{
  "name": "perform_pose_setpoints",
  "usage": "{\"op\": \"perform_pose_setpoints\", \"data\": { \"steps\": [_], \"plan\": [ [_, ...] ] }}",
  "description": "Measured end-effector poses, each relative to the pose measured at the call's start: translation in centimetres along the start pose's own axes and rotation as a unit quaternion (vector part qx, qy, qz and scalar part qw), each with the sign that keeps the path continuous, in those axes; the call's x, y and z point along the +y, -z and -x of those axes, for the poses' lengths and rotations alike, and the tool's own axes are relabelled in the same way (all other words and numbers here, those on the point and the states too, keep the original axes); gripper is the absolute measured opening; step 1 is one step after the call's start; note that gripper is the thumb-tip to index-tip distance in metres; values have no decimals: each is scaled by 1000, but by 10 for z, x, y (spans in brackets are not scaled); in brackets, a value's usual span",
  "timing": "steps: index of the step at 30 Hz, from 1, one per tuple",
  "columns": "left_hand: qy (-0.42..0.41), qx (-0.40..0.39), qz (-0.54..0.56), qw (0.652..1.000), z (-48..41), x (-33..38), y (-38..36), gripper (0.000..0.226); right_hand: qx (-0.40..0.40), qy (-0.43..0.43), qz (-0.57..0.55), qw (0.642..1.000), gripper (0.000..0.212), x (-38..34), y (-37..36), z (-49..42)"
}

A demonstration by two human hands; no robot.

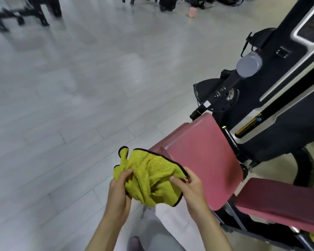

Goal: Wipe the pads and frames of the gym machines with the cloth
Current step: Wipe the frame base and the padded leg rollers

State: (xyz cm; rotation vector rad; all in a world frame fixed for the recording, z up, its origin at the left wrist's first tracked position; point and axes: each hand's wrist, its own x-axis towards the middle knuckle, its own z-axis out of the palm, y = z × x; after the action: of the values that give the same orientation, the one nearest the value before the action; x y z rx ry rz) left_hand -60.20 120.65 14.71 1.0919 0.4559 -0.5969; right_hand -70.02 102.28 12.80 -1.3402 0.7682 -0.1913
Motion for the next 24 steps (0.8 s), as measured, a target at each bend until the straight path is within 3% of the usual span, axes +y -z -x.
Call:
{"op": "perform_pose_setpoints", "data": {
  "steps": [4,10,13,16,20,24],
  "plan": [
    [-42,20,28,999,-47,47,5,20,-2,-39,1,999,31,-8,-36,-57],
    [-90,-10,-46,995,-128,137,3,40,-99,-119,90,984,35,-18,-98,-168],
    [-114,-31,-109,987,-151,183,-15,40,-125,-106,135,977,54,-43,-143,-224],
    [-134,-55,-144,979,-176,221,-28,37,-176,-31,131,975,80,-79,-188,-267],
    [-134,-62,-133,980,-221,268,-40,34,-279,71,146,947,61,-127,-231,-303],
    [-123,-85,-101,984,-276,312,-45,38,-311,25,79,947,57,-149,-263,-339]
  ]
}}
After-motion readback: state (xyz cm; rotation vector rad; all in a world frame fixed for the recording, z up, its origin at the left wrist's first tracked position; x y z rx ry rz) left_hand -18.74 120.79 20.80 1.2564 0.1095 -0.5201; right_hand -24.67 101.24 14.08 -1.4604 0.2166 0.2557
